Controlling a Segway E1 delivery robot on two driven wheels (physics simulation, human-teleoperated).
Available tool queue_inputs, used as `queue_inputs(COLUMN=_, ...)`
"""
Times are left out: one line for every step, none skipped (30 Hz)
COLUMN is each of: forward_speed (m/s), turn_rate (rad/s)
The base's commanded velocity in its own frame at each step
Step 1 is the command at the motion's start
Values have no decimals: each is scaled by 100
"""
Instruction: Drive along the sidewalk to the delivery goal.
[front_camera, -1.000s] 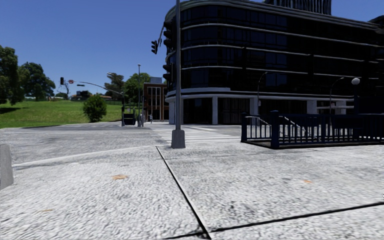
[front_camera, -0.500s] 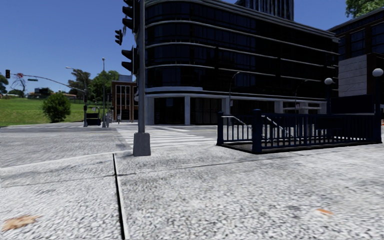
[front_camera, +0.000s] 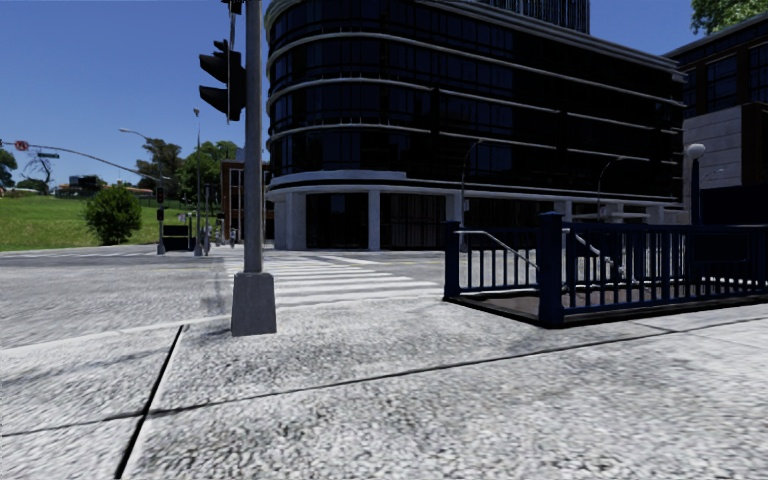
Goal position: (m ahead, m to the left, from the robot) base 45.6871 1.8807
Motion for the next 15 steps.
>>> queue_inputs(forward_speed=200, turn_rate=0)
queue_inputs(forward_speed=200, turn_rate=0)
queue_inputs(forward_speed=200, turn_rate=0)
queue_inputs(forward_speed=200, turn_rate=0)
queue_inputs(forward_speed=200, turn_rate=0)
queue_inputs(forward_speed=200, turn_rate=0)
queue_inputs(forward_speed=200, turn_rate=0)
queue_inputs(forward_speed=200, turn_rate=0)
queue_inputs(forward_speed=200, turn_rate=0)
queue_inputs(forward_speed=200, turn_rate=0)
queue_inputs(forward_speed=200, turn_rate=0)
queue_inputs(forward_speed=200, turn_rate=0)
queue_inputs(forward_speed=200, turn_rate=0)
queue_inputs(forward_speed=200, turn_rate=0)
queue_inputs(forward_speed=200, turn_rate=0)
